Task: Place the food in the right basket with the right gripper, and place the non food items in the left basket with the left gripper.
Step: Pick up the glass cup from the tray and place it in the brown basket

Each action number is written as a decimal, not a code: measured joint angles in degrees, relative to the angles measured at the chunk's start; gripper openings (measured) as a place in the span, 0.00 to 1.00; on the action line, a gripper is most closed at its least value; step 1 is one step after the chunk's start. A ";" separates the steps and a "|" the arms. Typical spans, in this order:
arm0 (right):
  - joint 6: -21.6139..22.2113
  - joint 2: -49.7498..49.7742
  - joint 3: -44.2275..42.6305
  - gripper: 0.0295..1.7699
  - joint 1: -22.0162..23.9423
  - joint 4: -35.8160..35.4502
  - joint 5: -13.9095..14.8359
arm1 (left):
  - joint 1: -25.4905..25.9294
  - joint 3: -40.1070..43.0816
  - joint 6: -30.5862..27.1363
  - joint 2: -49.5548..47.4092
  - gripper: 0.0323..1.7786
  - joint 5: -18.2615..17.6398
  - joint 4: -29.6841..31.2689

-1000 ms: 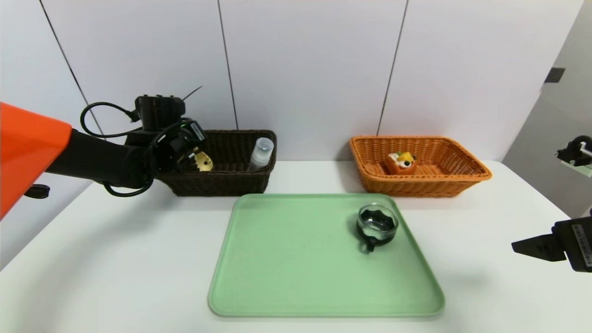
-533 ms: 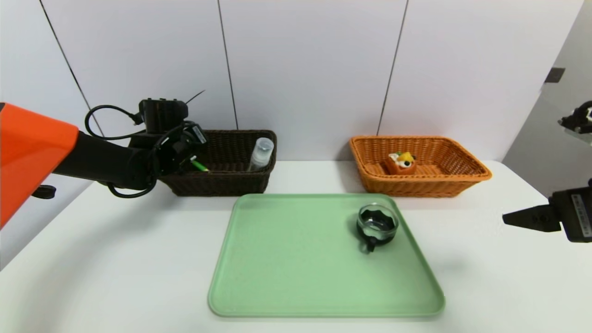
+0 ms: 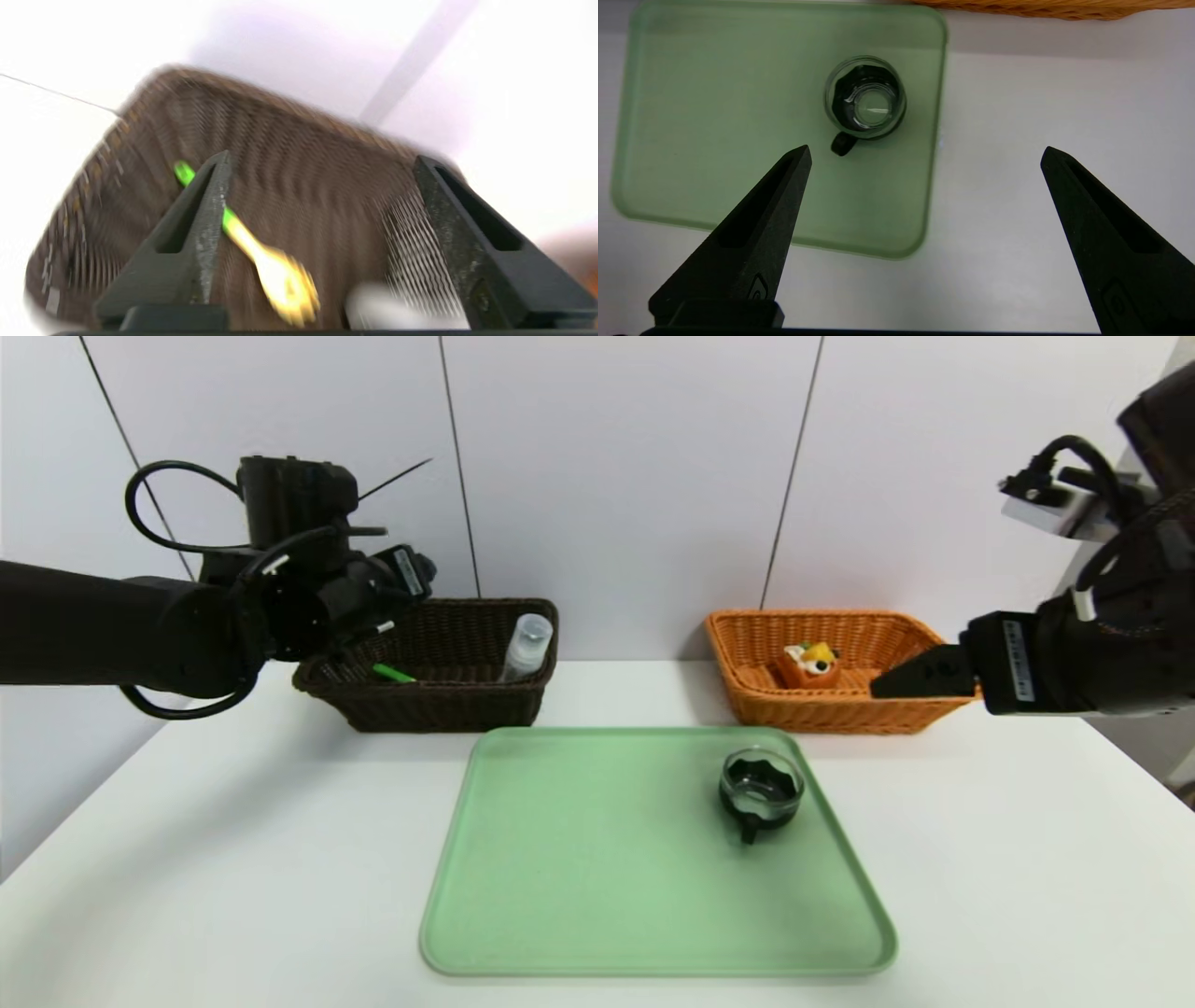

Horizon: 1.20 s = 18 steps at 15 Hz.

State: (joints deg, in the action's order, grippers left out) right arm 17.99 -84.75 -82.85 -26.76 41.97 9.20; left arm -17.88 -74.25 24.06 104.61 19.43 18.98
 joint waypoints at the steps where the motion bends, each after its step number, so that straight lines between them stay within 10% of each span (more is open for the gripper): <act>1: 1.00 -1.80 -1.08 0.96 -1.62 0.09 0.02 | -2.06 1.16 -0.63 -2.76 0.81 -1.05 -3.99; 5: 7.19 -9.18 -4.33 0.96 -6.31 0.26 0.07 | -10.73 9.09 -0.87 -12.71 0.87 -3.40 -15.92; 11: 16.09 -19.64 -11.28 0.96 -8.33 0.45 -0.13 | -14.82 20.48 -0.45 -21.78 0.92 -3.39 -16.40; 18: 16.57 -27.05 -13.29 0.96 -10.73 0.30 1.23 | -15.36 24.26 -0.01 -25.34 0.94 -3.39 -16.37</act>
State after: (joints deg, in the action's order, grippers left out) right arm 34.56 -111.80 -96.14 -37.49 42.28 10.44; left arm -33.24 -49.99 24.05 79.26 16.04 2.61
